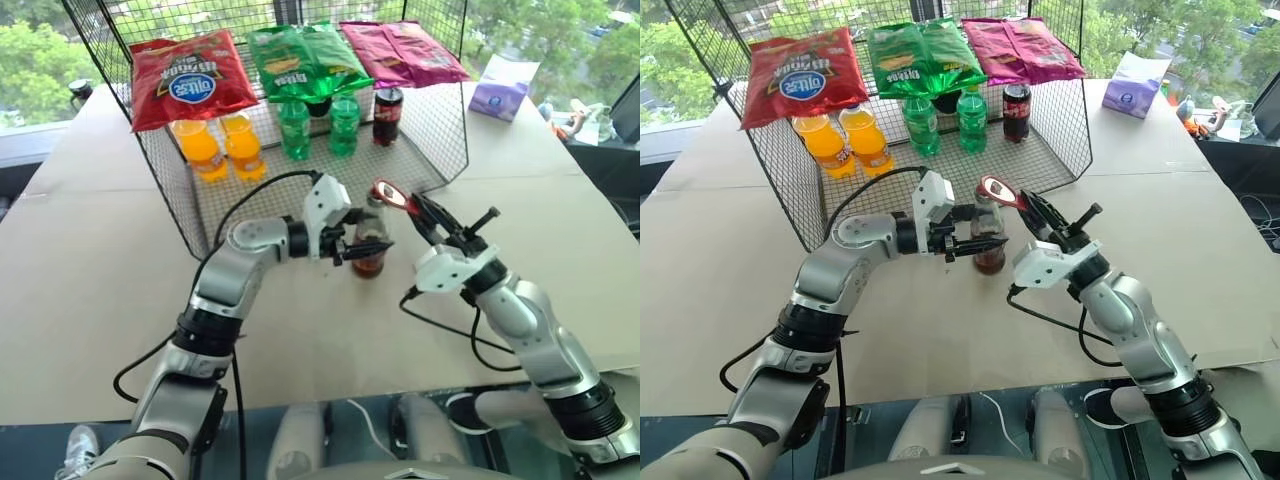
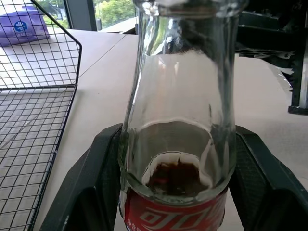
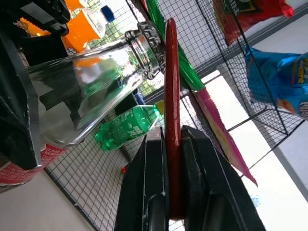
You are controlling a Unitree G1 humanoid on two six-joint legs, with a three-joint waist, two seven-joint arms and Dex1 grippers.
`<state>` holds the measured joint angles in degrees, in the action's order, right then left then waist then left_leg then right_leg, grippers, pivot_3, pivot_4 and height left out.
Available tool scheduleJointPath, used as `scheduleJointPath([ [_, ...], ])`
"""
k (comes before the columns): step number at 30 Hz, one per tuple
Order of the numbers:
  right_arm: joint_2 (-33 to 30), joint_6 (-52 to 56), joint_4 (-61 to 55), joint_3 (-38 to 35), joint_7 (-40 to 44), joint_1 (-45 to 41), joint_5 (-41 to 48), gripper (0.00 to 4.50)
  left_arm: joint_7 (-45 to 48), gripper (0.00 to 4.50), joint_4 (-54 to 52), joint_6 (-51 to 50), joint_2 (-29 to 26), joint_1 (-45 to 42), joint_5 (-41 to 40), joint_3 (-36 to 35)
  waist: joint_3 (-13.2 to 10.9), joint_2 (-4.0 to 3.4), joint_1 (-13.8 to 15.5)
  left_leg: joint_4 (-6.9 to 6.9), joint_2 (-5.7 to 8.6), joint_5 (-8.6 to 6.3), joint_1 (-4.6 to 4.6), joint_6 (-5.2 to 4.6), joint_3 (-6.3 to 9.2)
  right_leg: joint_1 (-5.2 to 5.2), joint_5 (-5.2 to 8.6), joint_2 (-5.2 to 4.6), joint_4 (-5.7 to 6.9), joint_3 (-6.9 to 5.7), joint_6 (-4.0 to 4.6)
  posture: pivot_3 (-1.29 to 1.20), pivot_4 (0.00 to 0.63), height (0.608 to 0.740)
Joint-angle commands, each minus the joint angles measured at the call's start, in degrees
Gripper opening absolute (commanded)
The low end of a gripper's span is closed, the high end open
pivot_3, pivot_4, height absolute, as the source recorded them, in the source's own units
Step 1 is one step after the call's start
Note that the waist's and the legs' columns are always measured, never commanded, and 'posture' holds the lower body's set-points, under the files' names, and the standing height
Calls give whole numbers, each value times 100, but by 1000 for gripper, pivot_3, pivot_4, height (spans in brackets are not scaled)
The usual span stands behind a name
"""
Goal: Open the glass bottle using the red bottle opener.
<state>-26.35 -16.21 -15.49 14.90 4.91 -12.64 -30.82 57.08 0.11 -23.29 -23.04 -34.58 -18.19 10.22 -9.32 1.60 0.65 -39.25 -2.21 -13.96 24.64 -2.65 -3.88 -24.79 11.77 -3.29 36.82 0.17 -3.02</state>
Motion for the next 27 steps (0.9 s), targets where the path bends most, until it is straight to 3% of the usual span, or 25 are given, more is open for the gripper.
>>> scheduleJointPath([
  [1, 62, -287, 296, 205, -184, 103, -379, 0, -86, 2389, -65, 179, 104, -69, -47, -95, 2, -1, 4, 0, 0, 0, -2, 0, 0, 3, 1, 0, 0, 1, 1, 0, 150, 740],
  [11, 352, -509, 999, 340, -1023, 50, -1242, 0, -210, 2389, 75, 168, 237, -179, 4, -73, 8, -3, 3, -2, 1, 0, -28, 0, -2, 27, 5, 0, 2, 6, 9, 0, 150, 740],
  [14, 424, -505, 1208, 402, -1202, 36, -1431, 0, -241, 2389, 111, 149, 293, -231, 1, -75, 8, -4, 0, 2, 1, -1, -76, -1, -5, 70, 8, 0, 0, 8, 9, 0, 150, 740],
  [27, 743, -452, 1774, 581, -1537, -234, -1622, 0, -249, 2389, 70, 136, 385, -283, 36, 19, 10, -5, -6, 1, -1, -1, -98, -1, -1, 94, 7, 0, 0, 12, 9, 0, 150, 740],
])
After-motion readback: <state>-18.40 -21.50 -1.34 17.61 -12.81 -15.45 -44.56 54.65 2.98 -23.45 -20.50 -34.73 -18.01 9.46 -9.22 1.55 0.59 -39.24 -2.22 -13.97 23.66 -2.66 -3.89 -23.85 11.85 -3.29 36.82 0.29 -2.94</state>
